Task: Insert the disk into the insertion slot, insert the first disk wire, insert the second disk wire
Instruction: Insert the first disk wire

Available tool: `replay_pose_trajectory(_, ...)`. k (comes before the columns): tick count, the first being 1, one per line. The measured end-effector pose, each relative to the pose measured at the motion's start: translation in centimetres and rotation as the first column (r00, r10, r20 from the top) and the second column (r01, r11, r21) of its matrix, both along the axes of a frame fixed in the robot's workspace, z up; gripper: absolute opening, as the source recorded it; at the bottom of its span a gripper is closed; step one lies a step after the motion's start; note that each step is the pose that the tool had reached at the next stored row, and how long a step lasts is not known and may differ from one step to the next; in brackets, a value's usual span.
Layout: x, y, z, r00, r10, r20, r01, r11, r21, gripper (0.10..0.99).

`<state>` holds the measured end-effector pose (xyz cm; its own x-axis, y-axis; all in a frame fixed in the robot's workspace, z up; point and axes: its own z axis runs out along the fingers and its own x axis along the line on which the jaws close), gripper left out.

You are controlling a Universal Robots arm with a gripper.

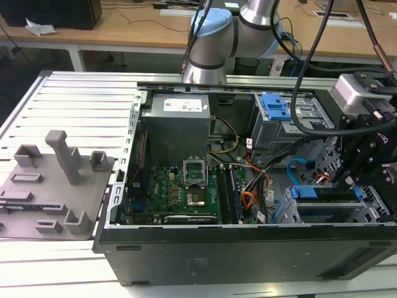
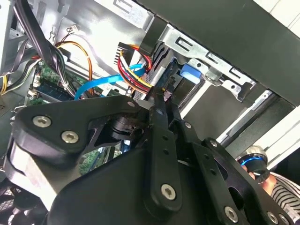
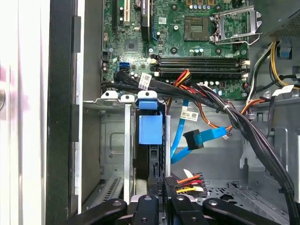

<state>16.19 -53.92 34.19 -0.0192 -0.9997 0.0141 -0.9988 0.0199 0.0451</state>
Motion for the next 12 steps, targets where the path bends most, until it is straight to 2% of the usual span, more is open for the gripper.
replay_pose_trajectory(7,0.23,-0.25,-0.73,1.0,0.0,-0.0007,0.0,1.0,0.001,0.173)
replay_pose_trajectory(12,0.3,-0.24,-0.91,1.0,0.0,-0.0003,0.0,1.0,0.004,0.184)
